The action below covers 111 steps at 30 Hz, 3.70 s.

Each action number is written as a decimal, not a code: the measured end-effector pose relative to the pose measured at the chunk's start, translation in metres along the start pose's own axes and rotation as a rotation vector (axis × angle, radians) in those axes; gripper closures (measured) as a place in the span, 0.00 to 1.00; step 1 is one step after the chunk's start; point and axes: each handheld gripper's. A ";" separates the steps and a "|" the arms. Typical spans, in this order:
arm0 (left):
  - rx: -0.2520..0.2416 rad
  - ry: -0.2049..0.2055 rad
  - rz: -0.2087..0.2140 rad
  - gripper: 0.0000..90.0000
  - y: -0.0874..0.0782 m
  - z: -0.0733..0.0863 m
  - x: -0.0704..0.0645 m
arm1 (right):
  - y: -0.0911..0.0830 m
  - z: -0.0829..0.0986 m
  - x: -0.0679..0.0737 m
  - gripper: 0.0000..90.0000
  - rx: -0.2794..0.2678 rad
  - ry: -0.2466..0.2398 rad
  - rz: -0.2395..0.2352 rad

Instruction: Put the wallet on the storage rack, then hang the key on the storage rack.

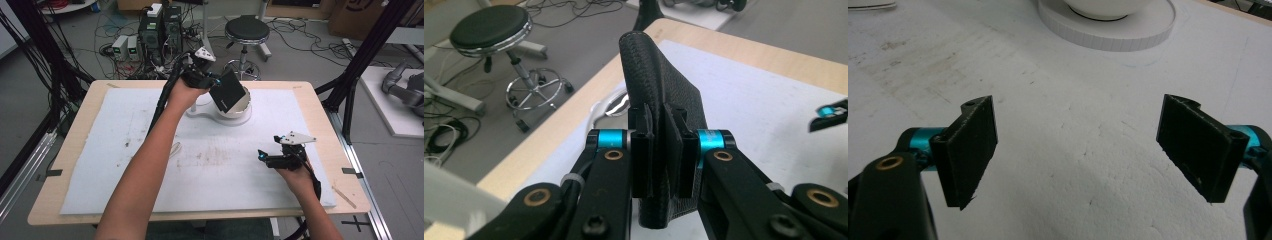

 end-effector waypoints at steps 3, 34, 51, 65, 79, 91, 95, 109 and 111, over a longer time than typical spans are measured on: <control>-0.006 -0.007 -0.013 0.91 0.009 -0.004 0.002 | 0.001 0.000 -0.001 0.19 0.001 0.000 -0.002; 0.072 0.025 -0.156 0.63 0.077 0.025 0.000 | -0.001 0.002 -0.001 0.19 -0.001 0.006 -0.002; -0.007 0.046 -0.004 0.39 0.014 0.027 -0.015 | -0.002 0.001 -0.004 0.19 -0.010 0.013 0.012; -0.049 0.015 0.064 0.33 -0.044 0.068 -0.015 | 0.000 -0.002 0.000 0.19 -0.005 0.002 0.009; -0.073 -0.006 0.083 0.28 -0.093 0.139 -0.014 | 0.001 -0.004 0.001 0.19 -0.005 0.003 0.010; -0.076 -0.088 0.046 0.26 -0.120 0.195 -0.002 | 0.002 -0.004 0.000 0.19 -0.002 -0.003 0.012; -0.037 -0.099 0.025 0.25 -0.124 0.216 0.005 | 0.002 -0.004 0.000 0.19 -0.002 -0.012 0.010; -0.059 -0.130 -0.008 0.22 -0.130 0.226 0.014 | 0.011 -0.005 0.005 0.19 0.035 -0.041 -0.005; -0.055 -0.132 -0.002 0.22 -0.128 0.226 0.014 | 0.010 -0.005 0.005 0.19 0.034 -0.041 -0.003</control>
Point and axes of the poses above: each handheld gripper's, and its own axes: y roughly forward along the jaws, z roughly out of its underside, x roughly to its left, and after that the axes turned 15 degrees about -y, right-handed
